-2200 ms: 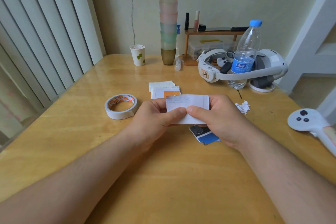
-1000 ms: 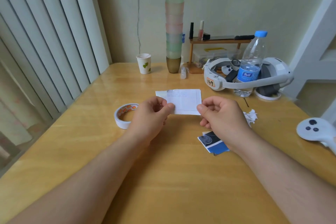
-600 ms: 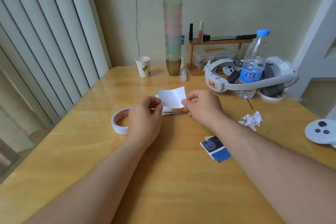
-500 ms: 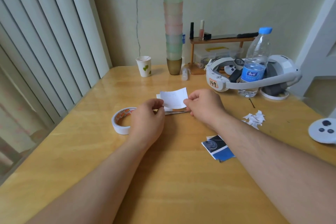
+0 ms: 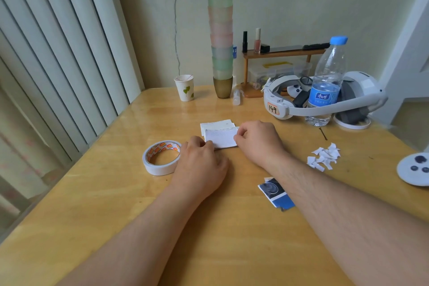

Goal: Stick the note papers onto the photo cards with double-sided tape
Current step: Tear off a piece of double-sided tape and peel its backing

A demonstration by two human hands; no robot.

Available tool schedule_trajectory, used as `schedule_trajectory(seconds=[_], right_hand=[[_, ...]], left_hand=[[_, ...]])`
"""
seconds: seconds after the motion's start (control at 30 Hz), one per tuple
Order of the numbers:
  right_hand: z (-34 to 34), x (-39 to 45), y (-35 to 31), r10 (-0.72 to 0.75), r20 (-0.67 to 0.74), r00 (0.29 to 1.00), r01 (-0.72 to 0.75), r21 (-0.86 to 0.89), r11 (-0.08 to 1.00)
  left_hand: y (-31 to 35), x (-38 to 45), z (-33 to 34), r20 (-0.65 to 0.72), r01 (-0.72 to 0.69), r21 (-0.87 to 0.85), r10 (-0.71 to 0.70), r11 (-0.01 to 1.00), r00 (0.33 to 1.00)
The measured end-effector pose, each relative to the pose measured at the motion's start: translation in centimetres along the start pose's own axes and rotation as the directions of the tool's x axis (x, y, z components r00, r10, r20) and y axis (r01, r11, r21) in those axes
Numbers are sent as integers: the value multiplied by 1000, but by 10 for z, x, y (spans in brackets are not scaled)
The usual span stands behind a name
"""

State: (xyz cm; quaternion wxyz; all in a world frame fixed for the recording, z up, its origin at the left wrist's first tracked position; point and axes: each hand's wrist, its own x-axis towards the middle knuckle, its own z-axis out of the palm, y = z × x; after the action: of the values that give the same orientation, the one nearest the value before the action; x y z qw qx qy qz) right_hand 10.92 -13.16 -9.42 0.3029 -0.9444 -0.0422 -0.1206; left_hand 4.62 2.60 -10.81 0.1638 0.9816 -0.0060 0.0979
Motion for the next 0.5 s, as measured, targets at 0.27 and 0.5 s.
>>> schedule_trajectory(seconds=[0.27,0.5], right_hand=[[3,1,-9,-12,53,999,24,-234,972],[-4,-7,-12,-52,126,991,92,-341,935]], left_hand=[[0,0,2,-2,-55,66,55,996,998],[4,-6,-2,23,-91,158,89,983,996]])
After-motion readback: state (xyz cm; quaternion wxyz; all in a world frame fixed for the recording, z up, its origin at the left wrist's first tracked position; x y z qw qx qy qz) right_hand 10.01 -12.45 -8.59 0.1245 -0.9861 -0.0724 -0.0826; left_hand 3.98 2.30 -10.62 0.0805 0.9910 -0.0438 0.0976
